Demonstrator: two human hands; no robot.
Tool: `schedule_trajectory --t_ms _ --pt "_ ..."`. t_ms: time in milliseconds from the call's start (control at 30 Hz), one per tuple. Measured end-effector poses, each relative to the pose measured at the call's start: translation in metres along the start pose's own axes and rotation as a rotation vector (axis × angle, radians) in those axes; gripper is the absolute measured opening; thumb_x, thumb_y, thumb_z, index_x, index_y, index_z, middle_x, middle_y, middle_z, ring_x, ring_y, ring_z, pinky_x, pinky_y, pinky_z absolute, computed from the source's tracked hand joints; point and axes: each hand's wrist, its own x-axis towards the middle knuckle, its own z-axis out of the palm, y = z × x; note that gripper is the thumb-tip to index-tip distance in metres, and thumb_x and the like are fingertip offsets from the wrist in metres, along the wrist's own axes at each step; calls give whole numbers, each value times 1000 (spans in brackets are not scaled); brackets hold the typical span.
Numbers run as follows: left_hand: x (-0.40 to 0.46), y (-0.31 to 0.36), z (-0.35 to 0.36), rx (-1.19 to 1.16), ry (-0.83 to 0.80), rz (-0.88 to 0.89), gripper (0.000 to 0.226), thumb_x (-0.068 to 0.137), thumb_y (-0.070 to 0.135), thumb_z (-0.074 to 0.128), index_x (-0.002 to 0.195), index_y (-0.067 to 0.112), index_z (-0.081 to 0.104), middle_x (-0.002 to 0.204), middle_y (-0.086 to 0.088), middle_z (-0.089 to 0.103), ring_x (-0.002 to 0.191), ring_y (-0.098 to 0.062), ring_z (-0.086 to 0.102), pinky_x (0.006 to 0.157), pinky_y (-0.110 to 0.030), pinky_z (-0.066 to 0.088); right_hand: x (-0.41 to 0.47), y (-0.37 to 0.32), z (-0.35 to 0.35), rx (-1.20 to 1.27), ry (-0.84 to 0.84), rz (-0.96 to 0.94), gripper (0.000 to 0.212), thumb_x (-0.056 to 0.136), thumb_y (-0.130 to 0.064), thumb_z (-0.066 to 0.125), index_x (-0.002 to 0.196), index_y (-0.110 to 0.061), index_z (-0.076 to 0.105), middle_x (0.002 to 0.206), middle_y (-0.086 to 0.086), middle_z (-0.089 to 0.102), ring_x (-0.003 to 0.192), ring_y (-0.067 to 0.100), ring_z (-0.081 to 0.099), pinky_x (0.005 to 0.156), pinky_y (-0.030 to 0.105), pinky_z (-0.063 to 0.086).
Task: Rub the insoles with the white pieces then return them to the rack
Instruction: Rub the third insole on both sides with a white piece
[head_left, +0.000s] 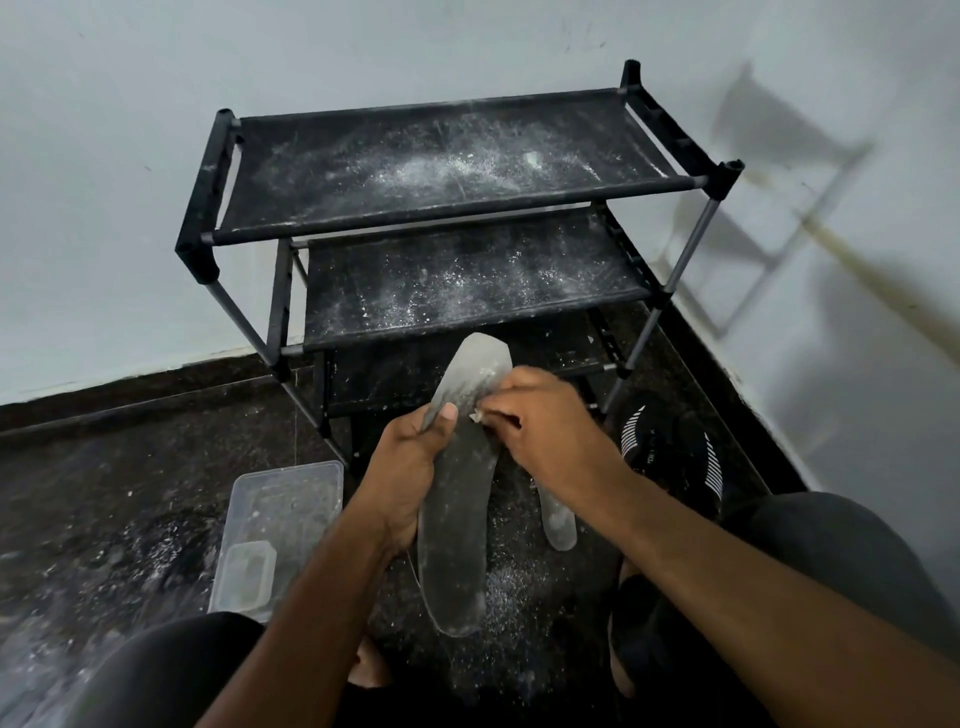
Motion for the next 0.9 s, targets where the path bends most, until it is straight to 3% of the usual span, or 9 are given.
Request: schedule_trajectory --t_ms 133,267,400,567,733,900 --pt "-2 0 2 11 -6 9 28 106 17 51 104 1 73 85 -15 76 72 -21 74 71 -35 62 2 2 0 22 20 31 12 90 -13 67 97 -14 77 95 -1 63 89 12 57 79 21 48" --pt "-3 1 2 49 -16 20 27 105 19 52 96 6 75 82 -13 76 68 -21 73 65 -33 62 7 4 -15 -39 53 79 15 94 -9 60 85 -9 72 87 2 60 80 13 55 74 33 51" --pt "-1 0 0 55 -22 23 28 106 19 51 104 7 76 94 -18 76 81 -25 74 80 -40 60 -5 -7 2 -45 -63 -36 14 91 -10 58 98 -17 68 101 -5 56 97 8 49 80 31 52" --pt "-1 0 0 74 7 21 30 106 20 51 99 10 78 91 -17 76 78 -25 73 78 -40 60 5 1 -3 7 75 26 12 93 -11 62 96 -11 74 97 0 62 92 12 56 82 23 48" --pt "2 0 -2 -1 13 27 31 107 17 49 103 8 79 101 -21 76 87 -28 74 84 -42 61 -4 -11 5 36 40 -45 14 91 -16 66 95 -9 77 93 1 62 89 13 57 83 26 51" --pt "2 -1 -2 4 20 24 31 106 18 51 99 10 80 96 -19 76 82 -26 74 81 -41 60 0 -5 1 109 64 11 17 87 -14 72 104 -11 75 101 -2 61 91 8 59 86 23 52"
